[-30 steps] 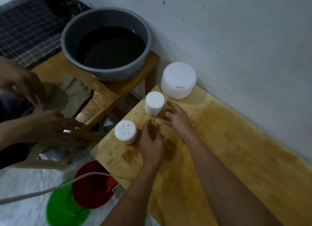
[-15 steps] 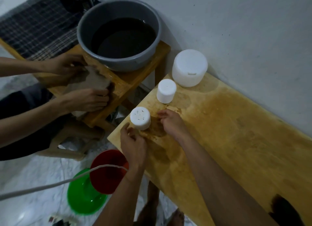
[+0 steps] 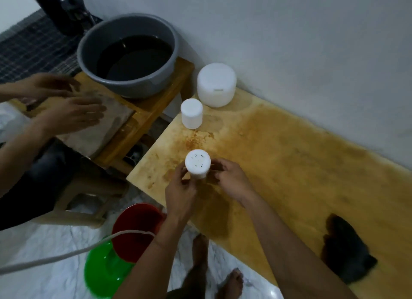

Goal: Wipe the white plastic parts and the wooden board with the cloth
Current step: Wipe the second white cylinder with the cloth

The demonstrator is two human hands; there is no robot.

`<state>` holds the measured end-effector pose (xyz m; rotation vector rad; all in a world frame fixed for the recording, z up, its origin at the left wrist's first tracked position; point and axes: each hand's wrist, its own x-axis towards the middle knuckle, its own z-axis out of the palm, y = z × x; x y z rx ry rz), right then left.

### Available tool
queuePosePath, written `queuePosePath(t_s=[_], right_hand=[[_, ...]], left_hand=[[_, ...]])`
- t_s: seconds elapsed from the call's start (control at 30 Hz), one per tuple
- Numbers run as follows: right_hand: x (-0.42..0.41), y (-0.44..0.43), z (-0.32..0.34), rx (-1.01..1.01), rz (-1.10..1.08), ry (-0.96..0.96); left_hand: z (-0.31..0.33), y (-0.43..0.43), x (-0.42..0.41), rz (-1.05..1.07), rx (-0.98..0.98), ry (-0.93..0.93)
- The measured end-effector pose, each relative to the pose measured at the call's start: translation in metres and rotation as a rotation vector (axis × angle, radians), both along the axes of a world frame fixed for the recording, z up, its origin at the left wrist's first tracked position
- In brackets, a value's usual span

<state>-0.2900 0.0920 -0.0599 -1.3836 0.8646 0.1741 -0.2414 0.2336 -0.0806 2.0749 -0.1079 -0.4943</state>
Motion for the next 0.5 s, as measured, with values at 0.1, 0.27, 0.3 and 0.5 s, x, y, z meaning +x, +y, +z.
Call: queuePosePath(t_s=[0.1,0.27,0.3,0.5], right_hand=[[-0.056,-0.008,-0.003,-0.084,-0.087,0.01],[-0.15,-0.019,-0.001,-0.212,-0.271,0.011],[-0.159,-0.02,-0.002,-0.219,-0.285,0.007],[-0.231,-0.015,-0.009,-0.345,-0.377,0.059]], left_hand=[[0.003,-0.015,-0.034,-0.184,-0.015,0.019],[0.007,-0.043,-0.101,-0.434,-0.022,0.023],[0.006,-0.046,-0.106,-0.448,-0.023,0.031],[0.0,-0.061,-0.153,-0.643,0.025,0.039]])
